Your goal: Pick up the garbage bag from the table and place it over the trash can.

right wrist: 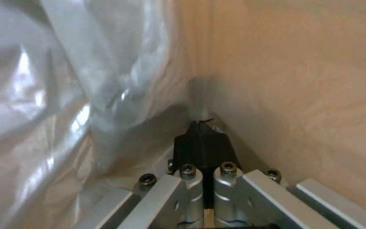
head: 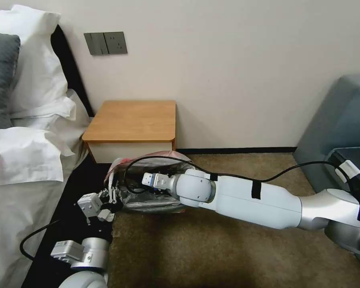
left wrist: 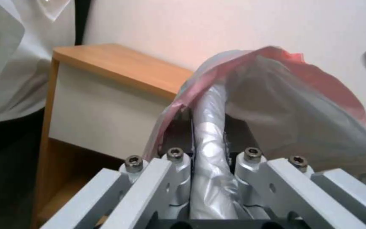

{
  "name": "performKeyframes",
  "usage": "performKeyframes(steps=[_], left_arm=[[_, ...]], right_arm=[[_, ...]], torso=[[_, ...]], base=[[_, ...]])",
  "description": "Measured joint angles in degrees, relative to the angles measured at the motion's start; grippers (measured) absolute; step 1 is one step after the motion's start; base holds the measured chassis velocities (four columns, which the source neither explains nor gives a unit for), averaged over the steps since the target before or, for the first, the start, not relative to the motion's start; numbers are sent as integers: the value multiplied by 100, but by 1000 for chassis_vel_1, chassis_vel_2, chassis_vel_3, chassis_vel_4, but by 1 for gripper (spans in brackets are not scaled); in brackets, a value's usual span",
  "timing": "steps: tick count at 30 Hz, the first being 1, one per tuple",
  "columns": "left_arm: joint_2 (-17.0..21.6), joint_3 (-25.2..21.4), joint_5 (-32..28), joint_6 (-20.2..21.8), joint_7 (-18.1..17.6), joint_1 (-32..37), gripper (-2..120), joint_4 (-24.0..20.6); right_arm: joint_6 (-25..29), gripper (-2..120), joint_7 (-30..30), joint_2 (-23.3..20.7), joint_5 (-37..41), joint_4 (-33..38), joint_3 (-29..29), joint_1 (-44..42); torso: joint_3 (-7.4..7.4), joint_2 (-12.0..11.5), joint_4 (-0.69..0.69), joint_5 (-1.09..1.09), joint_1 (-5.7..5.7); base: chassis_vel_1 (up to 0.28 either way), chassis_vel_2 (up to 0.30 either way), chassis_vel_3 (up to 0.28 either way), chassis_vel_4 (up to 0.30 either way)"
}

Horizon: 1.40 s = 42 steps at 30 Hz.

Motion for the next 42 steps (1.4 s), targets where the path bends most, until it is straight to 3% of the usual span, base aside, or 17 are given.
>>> performKeyframes(steps=[16,30,34,37,39,42], left_arm=[[30,-165,-256,80,-116,-245,9,394],[23,-171,-369,165,-160,-287,9,630],[30,-177,-462,252,-239,-286,9,658],[100,-88,-557,551,-467,-261,9,662],[141,-41,-595,646,-552,-257,9,666],[297,176,-791,980,-933,-296,9,687]], right_arm=[[0,0,582,-557,855,1468,188,107],[22,0,789,-1207,1263,2281,963,-302],[52,0,920,-1428,1492,2685,1289,-576],[339,16,1286,-1929,1776,3448,2352,-1782],[458,22,1436,-2094,1760,3613,2675,-2171],[883,34,1837,-2306,1299,3843,3385,-3223]], torso=[[0,0,0,0,0],[0,0,0,1,0],[0,0,1,0,0],[-1,0,-1,2,0],[-1,0,0,1,0],[-1,1,-2,1,0]], base=[[0,0,0,0],[0,0,0,0],[0,0,0,0],[0,0,0,0],[0,0,0,0],[0,0,0,0]])
